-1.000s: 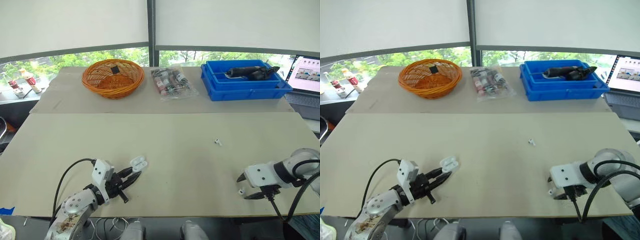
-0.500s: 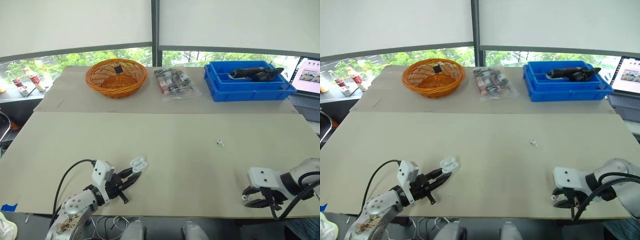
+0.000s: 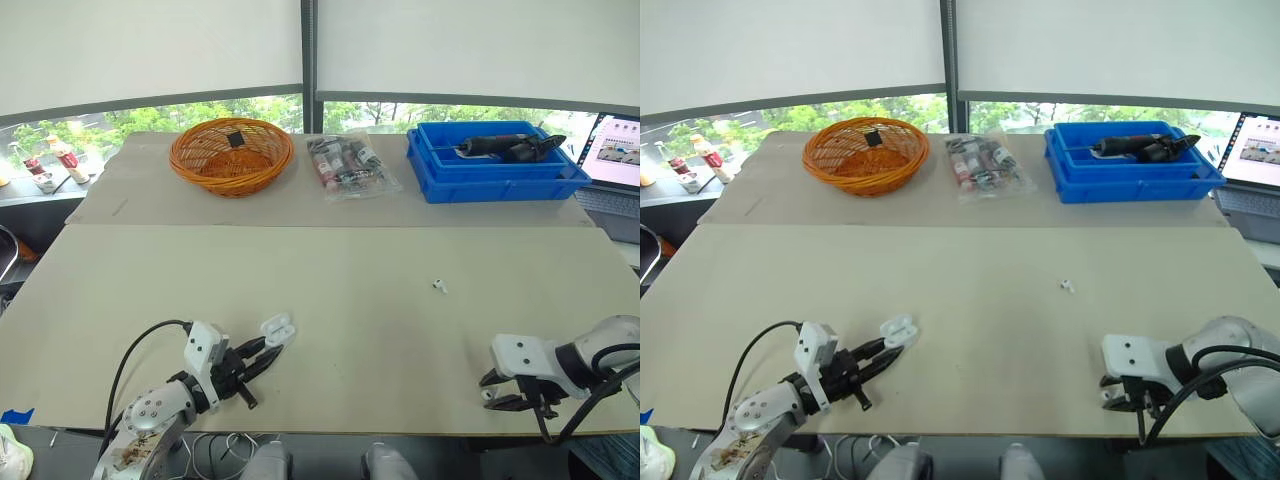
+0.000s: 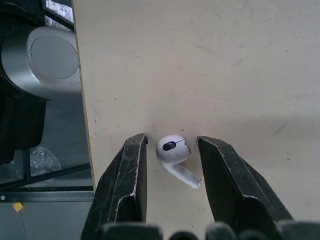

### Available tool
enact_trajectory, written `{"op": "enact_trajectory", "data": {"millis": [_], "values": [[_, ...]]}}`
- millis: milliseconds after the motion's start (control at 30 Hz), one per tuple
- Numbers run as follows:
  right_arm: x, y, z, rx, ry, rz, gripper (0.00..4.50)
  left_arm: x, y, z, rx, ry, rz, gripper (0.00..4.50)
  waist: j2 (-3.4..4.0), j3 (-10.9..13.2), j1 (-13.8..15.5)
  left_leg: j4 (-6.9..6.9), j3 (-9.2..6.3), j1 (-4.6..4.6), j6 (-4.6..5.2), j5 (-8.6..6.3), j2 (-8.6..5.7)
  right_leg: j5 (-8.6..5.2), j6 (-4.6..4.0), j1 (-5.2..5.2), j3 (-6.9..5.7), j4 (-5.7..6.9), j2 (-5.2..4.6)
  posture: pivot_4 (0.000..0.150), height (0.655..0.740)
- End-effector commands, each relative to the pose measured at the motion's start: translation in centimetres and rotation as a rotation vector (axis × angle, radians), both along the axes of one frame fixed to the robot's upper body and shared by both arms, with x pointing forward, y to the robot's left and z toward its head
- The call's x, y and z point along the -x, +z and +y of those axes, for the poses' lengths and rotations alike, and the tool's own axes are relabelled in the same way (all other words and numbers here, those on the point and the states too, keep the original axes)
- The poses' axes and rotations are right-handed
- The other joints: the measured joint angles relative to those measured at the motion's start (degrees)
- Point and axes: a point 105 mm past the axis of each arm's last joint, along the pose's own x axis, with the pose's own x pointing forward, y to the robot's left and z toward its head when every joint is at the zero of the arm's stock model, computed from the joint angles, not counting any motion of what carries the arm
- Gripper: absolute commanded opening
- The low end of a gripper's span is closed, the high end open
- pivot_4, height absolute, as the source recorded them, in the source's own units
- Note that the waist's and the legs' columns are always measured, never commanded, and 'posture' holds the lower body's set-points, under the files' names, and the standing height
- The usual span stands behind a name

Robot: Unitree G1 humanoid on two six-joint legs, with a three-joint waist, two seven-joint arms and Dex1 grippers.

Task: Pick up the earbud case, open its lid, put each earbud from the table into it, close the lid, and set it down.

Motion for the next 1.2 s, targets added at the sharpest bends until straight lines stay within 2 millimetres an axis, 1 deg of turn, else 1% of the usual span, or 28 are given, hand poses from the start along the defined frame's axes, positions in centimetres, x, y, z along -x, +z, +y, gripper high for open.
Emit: {"op": "enact_trajectory", "data": {"millis": [33, 67, 200, 300, 433, 567, 633, 767, 833, 900, 1033, 1200], "values": [[0.4, -0.1, -0.1, 0.006, -0.008, 0.014, 0.63, 0.1, 1.0, -0.4, 0.006, -0.016, -0.048, 0.55, 0.00, 0.00, 0.06, 0.00, 0.00, 0.00, 0.00, 0.00, 0.00, 0.00, 0.00, 0.00, 0.00, 0.00, 0.00, 0.150, 0.7400], [0.5, -0.1, -0.1, 0.006, -0.010, 0.014, 0.36, 0.1, 1.0, -0.4, 0.006, -0.017, -0.049, 0.55, 0.00, 0.00, 0.08, 0.00, 0.00, 0.00, 0.00, 0.00, 0.00, 0.00, 0.00, 0.00, 0.00, 0.00, 0.00, 0.150, 0.7400], [0.6, 0.1, -0.3, 0.005, -0.025, 0.009, 0.33, 0.1, 1.0, -0.4, 0.005, -0.018, -0.048, 0.55, 0.00, 0.00, 0.27, 0.01, 0.01, -0.01, 0.00, 0.00, -0.01, 0.00, 0.00, 0.00, 0.00, 0.00, -0.01, 0.150, 0.7400], [0.5, 0.3, -0.9, 0.002, -0.071, 0.005, 0.33, 0.1, 1.0, -0.4, 0.004, -0.019, -0.048, 0.55, 0.00, 0.00, 0.39, 0.01, 0.01, -0.01, 0.00, 0.00, -0.01, 0.00, 0.00, 0.00, 0.00, -0.01, -0.01, 0.150, 0.7400], [0.0, 0.8, -2.3, -0.007, -0.223, -0.019, 0.33, 0.1, 1.0, -0.4, 0.006, -0.017, -0.048, 0.55, -0.01, 0.01, 0.45, 0.02, 0.02, -0.03, 0.00, 0.00, -0.02, 0.00, 0.00, 0.00, 0.00, -0.01, -0.02, 0.150, 0.7400], [0.8, 0.7, -3.7, -0.017, -0.440, 0.014, 0.33, 0.2, 0.9, -0.5, 0.011, -0.020, -0.044, 0.55, 0.00, 0.00, 0.53, 0.02, 0.01, -0.04, 0.00, 0.00, -0.02, 0.00, 0.00, -0.01, 0.00, -0.01, -0.01, 0.150, 0.7400], [1.1, 0.3, -3.9, -0.016, -0.512, 0.014, 0.33, 0.2, 0.8, -0.7, 0.015, -0.028, -0.040, 0.55, -0.01, 0.00, 0.52, 0.01, 0.01, -0.04, 0.00, 0.00, -0.02, 0.00, 0.00, 0.00, 0.00, 0.00, -0.01, 0.150, 0.7400], [0.9, -0.1, -3.6, -0.031, -0.568, -0.009, 0.33, -0.1, 0.9, -1.1, 0.019, -0.035, -0.045, 0.55, -0.14, -0.03, 0.40, 0.02, 0.02, 0.01, 0.00, 0.00, -0.01, 0.00, 0.00, 0.07, 0.00, -0.01, 0.00, 0.150, 0.7400], [0.9, -0.2, -3.5, -0.031, -0.577, -0.015, 1.37, -0.2, 0.9, -1.0, 0.019, -0.035, -0.046, 0.55, -0.23, -0.08, 0.36, 0.02, 0.01, 0.03, 0.00, 0.00, 0.01, 0.00, 0.00, 0.09, -0.01, -0.01, 0.03, 0.150, 0.7400], [0.7, -0.2, -3.3, -0.037, -0.580, -0.026, 2.01, -0.2, 0.9, -1.0, 0.018, -0.035, -0.046, 0.55, -0.25, -0.09, 0.27, 0.02, 0.01, 0.04, 0.00, 0.00, 0.00, 0.00, 0.00, 0.10, -0.01, -0.01, 0.03, 0.150, 0.7400], [0.5, 0.4, -2.5, -0.072, -0.524, -0.049, 3.38, 0.0, 0.8, -0.8, 0.015, -0.031, -0.042, 0.55, -0.36, -0.12, -0.09, 0.02, 0.01, 0.03, 0.00, 0.00, 0.01, 0.00, 0.00, 0.10, -0.01, -0.03, 0.03, 0.150, 0.7400], [0.5, 2.2, -1.9, -0.027, -0.362, -0.078, 3.42, 0.2, 0.7, -0.8, 0.015, -0.031, -0.036, 0.55, -0.18, -0.10, -0.34, 0.01, 0.03, 0.00, 0.01, -0.01, 0.00, 0.00, 0.01, 0.06, 0.00, -0.02, 0.01, 0.150, 0.7400]]}}
